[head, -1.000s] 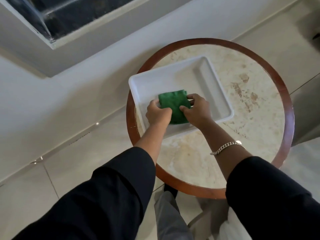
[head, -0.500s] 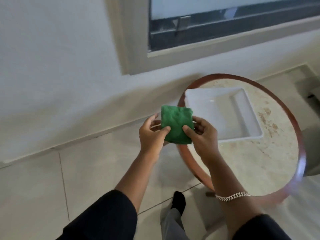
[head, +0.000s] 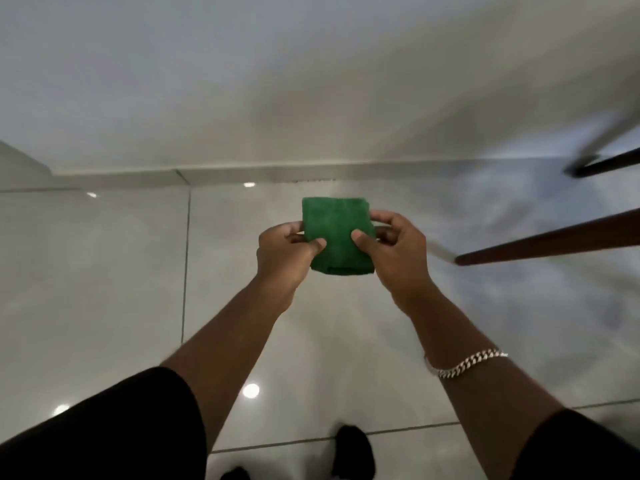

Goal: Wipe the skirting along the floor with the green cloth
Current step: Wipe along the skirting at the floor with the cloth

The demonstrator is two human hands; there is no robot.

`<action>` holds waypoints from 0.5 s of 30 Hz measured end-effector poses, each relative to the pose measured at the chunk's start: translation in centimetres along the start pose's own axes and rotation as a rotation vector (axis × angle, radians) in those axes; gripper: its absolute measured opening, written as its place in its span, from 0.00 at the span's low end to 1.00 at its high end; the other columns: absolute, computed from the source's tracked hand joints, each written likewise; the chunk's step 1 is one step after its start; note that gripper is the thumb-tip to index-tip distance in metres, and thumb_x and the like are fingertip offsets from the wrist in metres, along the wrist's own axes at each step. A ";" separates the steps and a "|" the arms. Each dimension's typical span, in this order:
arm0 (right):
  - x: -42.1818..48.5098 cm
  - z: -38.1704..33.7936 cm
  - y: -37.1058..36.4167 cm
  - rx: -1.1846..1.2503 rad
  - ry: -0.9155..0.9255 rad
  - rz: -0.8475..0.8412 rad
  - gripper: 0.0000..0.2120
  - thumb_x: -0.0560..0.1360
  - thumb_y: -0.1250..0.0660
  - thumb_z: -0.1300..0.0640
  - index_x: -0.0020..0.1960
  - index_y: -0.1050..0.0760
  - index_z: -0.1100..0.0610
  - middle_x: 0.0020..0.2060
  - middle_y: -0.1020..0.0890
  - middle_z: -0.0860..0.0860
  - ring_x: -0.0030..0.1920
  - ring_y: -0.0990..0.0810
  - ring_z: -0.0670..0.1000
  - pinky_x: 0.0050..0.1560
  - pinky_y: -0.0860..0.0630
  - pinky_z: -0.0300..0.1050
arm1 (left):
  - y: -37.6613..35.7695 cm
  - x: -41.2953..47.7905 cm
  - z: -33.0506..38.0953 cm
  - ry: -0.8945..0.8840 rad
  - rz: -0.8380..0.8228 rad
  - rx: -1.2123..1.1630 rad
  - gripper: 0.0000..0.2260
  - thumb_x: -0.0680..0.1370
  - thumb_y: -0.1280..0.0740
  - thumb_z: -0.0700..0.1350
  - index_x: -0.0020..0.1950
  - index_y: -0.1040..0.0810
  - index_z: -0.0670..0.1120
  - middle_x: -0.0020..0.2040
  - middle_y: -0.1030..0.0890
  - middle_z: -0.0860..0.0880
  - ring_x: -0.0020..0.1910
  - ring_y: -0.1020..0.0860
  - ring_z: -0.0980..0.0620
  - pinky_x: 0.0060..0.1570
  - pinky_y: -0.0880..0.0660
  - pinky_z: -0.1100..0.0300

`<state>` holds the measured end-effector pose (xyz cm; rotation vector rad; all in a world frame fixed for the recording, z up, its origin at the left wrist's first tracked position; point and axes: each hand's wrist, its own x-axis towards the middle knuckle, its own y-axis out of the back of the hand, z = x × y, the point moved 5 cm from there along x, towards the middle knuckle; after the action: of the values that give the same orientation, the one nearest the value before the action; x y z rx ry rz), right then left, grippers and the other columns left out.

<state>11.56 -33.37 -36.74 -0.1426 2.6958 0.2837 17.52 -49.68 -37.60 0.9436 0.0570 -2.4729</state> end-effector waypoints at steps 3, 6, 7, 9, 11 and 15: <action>4.3 6.3 -4.0 -0.033 0.003 -0.027 0.15 0.71 0.26 0.65 0.53 0.23 0.53 0.46 0.15 0.59 0.45 0.15 0.58 0.45 0.16 0.57 | 1.1 6.3 -6.0 -0.014 0.025 -0.066 0.18 0.73 0.28 0.34 0.63 0.20 0.42 0.50 0.14 0.46 0.51 0.15 0.46 0.57 0.19 0.48; 9.1 10.8 -7.3 -0.068 0.039 -0.066 0.15 0.71 0.26 0.64 0.53 0.24 0.53 0.46 0.15 0.58 0.46 0.15 0.58 0.45 0.16 0.56 | 1.8 12.4 -9.9 -0.076 0.016 -0.116 0.19 0.74 0.29 0.33 0.65 0.22 0.39 0.47 0.15 0.47 0.47 0.15 0.48 0.53 0.17 0.52; 10.7 11.9 -8.1 -0.071 0.053 -0.065 0.14 0.71 0.26 0.64 0.53 0.24 0.53 0.46 0.15 0.58 0.46 0.15 0.57 0.45 0.16 0.55 | 1.9 14.4 -10.7 -0.104 0.002 -0.131 0.19 0.74 0.30 0.33 0.66 0.23 0.39 0.46 0.15 0.47 0.46 0.15 0.49 0.52 0.17 0.54; 13.5 13.2 -9.4 -0.058 0.079 -0.052 0.14 0.71 0.27 0.64 0.53 0.24 0.53 0.45 0.14 0.57 0.46 0.15 0.56 0.45 0.16 0.53 | 2.5 17.5 -11.8 -0.191 0.006 -0.076 0.20 0.76 0.30 0.36 0.67 0.24 0.40 0.49 0.16 0.46 0.49 0.16 0.49 0.56 0.19 0.53; 15.9 14.1 -10.6 -0.040 0.095 -0.047 0.14 0.72 0.27 0.65 0.53 0.25 0.53 0.43 0.15 0.53 0.46 0.15 0.54 0.46 0.16 0.51 | 3.8 20.7 -12.6 -0.441 0.090 0.341 0.20 0.78 0.32 0.46 0.69 0.25 0.43 0.59 0.17 0.44 0.60 0.20 0.45 0.66 0.26 0.48; 19.2 15.1 -12.4 -0.148 0.164 0.043 0.14 0.72 0.29 0.64 0.53 0.25 0.52 0.49 0.18 0.52 0.50 0.18 0.52 0.50 0.18 0.49 | 7.2 25.7 -15.5 -0.650 0.258 1.249 0.35 0.79 0.53 0.63 0.81 0.48 0.44 0.82 0.46 0.41 0.81 0.48 0.39 0.75 0.51 0.35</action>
<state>2.01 -43.17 -60.45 -0.1581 2.8418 0.5055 13.88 -63.86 -64.80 0.3937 -1.8222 -2.2746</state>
